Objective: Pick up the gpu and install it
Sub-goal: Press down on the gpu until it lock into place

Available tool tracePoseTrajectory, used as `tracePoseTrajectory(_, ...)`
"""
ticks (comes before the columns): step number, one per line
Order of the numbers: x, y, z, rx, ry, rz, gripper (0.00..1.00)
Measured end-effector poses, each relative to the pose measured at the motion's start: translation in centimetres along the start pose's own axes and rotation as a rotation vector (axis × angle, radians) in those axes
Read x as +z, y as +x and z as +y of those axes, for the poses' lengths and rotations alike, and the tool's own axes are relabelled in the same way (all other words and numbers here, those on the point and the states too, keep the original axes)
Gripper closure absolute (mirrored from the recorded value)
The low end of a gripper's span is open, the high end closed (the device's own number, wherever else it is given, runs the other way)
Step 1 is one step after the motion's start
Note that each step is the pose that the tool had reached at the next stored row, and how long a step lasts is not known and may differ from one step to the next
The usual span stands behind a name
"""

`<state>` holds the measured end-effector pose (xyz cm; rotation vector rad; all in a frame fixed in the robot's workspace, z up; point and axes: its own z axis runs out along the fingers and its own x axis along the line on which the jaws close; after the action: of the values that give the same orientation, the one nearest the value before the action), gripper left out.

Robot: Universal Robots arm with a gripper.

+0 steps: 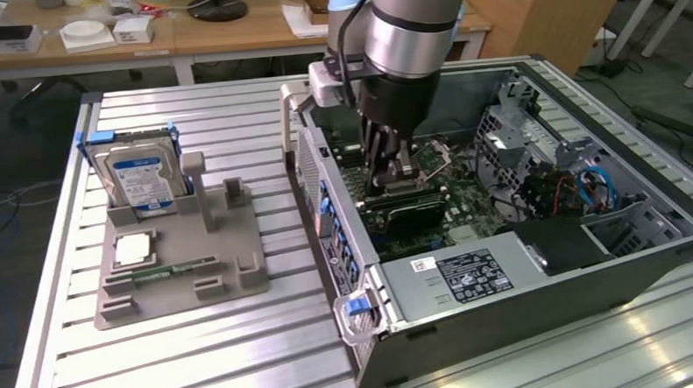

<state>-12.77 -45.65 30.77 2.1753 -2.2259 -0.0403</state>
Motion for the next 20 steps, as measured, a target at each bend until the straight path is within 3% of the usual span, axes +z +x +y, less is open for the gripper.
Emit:
tracePoseTrajectory(6,-0.03,0.0,-0.76,0.0,-0.0629,0.0015,0.9)
tracePoseTrajectory(14,-0.02,0.0,-1.67,0.0,-0.155,0.0036,0.9)
tracePoseTrajectory(20,0.32,0.0,-1.69,0.0,-0.2011,0.008,0.9)
